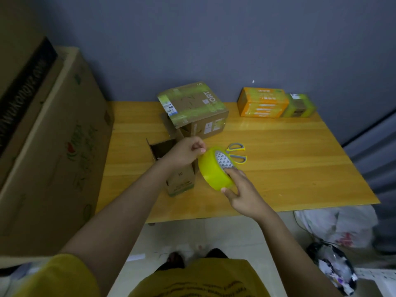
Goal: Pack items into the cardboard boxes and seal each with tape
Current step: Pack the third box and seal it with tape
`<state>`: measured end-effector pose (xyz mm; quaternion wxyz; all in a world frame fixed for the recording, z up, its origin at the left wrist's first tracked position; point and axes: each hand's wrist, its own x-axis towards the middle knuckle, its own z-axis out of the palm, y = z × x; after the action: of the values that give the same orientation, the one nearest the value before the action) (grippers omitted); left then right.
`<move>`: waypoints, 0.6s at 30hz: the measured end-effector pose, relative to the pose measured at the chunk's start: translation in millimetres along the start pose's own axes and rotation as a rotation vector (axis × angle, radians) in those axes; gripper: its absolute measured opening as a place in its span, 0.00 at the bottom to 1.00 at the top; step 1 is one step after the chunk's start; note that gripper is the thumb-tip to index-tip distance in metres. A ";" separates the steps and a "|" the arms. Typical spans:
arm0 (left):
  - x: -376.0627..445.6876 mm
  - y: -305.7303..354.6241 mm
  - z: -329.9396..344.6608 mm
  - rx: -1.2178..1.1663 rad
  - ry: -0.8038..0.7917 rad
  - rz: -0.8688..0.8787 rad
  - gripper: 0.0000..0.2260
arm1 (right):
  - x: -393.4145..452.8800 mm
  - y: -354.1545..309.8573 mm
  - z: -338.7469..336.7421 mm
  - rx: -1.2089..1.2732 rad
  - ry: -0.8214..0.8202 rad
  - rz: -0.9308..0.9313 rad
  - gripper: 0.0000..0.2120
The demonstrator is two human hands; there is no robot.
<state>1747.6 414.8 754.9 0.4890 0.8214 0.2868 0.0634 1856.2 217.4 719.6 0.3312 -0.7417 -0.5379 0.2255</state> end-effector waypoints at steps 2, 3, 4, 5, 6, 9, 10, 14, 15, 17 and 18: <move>-3.5 0.5 1.1 0.041 0.006 -0.014 0.10 | 3.6 -8.6 0.0 0.094 -0.026 0.024 0.24; -5.0 0.6 2.9 0.073 0.007 -0.012 0.11 | 5.5 -12.2 0.3 0.155 -0.036 0.030 0.22; -6.2 0.9 5.1 0.107 0.009 -0.011 0.11 | 7.2 -15.9 0.2 0.212 -0.044 0.030 0.21; -7.8 2.1 6.9 0.137 0.016 -0.014 0.11 | 8.4 -17.8 -0.1 0.255 -0.050 0.032 0.19; -9.1 3.3 7.8 0.156 0.029 -0.015 0.11 | 8.5 -19.6 -1.3 0.283 -0.055 0.038 0.17; -16.9 9.3 2.6 0.164 0.109 -0.041 0.11 | 2.0 -16.3 -4.7 0.270 0.004 0.093 0.13; -20.3 10.7 0.7 0.154 0.138 -0.059 0.11 | -2.4 -11.4 -5.3 0.237 0.033 0.134 0.11; -37.1 11.1 11.7 0.195 0.070 -0.109 0.10 | -18.9 5.0 2.0 0.272 -0.051 0.309 0.12; -41.3 8.1 15.4 0.172 0.066 -0.142 0.10 | -20.3 7.2 8.2 0.240 -0.070 0.322 0.13; -51.0 0.6 17.5 0.112 0.077 -0.217 0.09 | -20.6 6.4 22.5 0.175 -0.075 0.364 0.15; -55.3 -3.6 16.3 0.102 0.072 -0.244 0.06 | -20.6 4.6 29.7 0.184 -0.077 0.388 0.14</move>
<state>1706.6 374.1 753.2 0.4403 0.8013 0.4047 0.0181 1832.1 204.4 695.6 0.3272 -0.7888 -0.3743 0.3615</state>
